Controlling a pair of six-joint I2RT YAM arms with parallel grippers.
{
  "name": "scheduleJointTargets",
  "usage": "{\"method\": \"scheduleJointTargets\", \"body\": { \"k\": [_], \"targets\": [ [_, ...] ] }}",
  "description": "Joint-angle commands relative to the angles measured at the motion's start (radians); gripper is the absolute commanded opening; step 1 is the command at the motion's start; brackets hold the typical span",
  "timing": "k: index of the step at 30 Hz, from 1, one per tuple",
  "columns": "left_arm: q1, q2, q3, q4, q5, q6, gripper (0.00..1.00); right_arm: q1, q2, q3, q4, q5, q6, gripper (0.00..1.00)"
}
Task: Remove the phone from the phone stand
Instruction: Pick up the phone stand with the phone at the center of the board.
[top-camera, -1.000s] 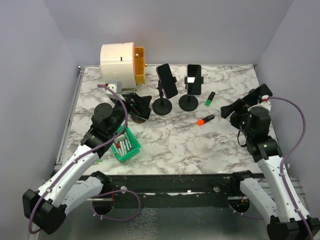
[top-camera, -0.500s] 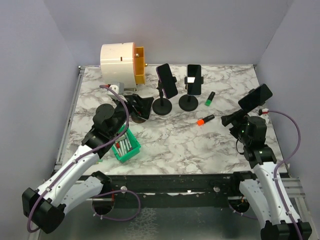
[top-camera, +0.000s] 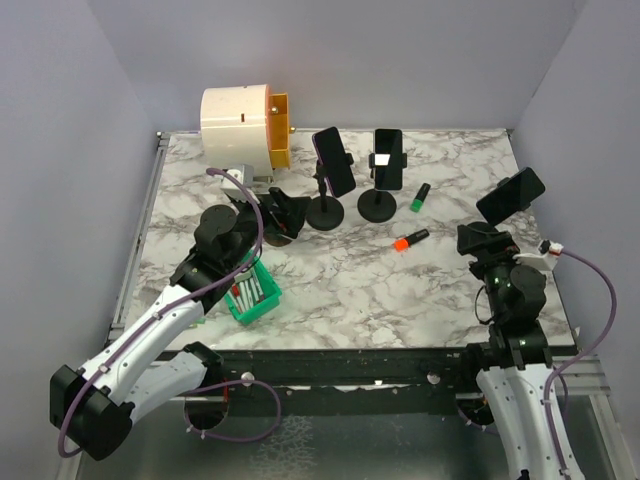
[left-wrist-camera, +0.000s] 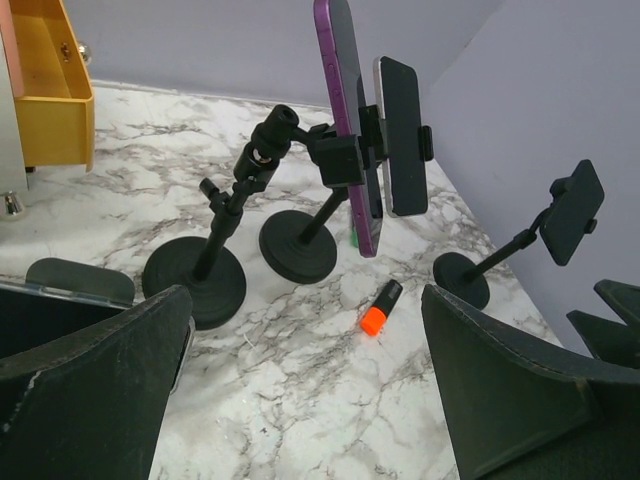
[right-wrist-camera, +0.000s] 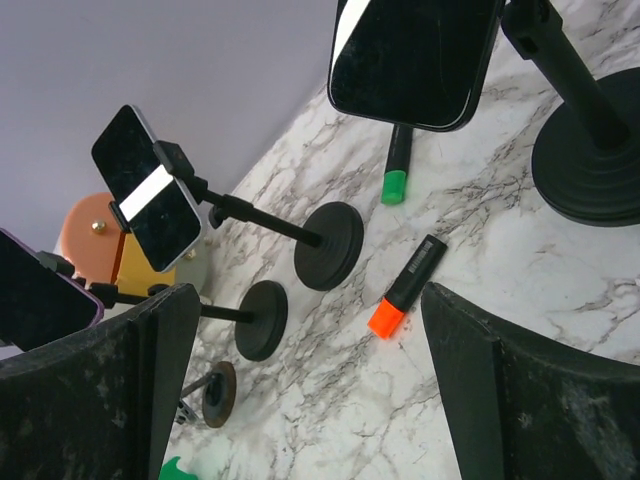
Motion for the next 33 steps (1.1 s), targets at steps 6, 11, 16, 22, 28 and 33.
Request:
{"method": "scheduleJointTargets", "body": {
  "k": [6,11,16,22,28,33],
  "targets": [
    [-0.021,-0.011,-0.008,0.015,0.002,-0.004,0.97,-0.005,0.161,0.071,0.136,0.005,0.045,0.95],
    [-0.026,-0.020,-0.007,0.014,-0.002,-0.001,0.97,-0.006,0.194,0.107,0.114,0.049,0.043,0.96],
    [-0.039,-0.024,-0.003,0.002,-0.021,0.011,0.97,-0.037,0.279,0.137,0.128,0.022,0.024,0.97],
    [-0.052,-0.044,0.004,-0.013,-0.051,0.035,0.97,-0.040,0.311,0.228,0.184,-0.161,-0.171,0.93],
    [-0.052,-0.071,0.001,-0.007,-0.064,0.039,0.97,-0.039,0.440,0.430,0.132,-0.406,-0.289,0.88],
    [-0.052,-0.082,0.003,-0.015,-0.085,0.055,0.97,-0.012,0.600,0.574,0.072,-0.437,-0.349,0.86]
  ]
}}
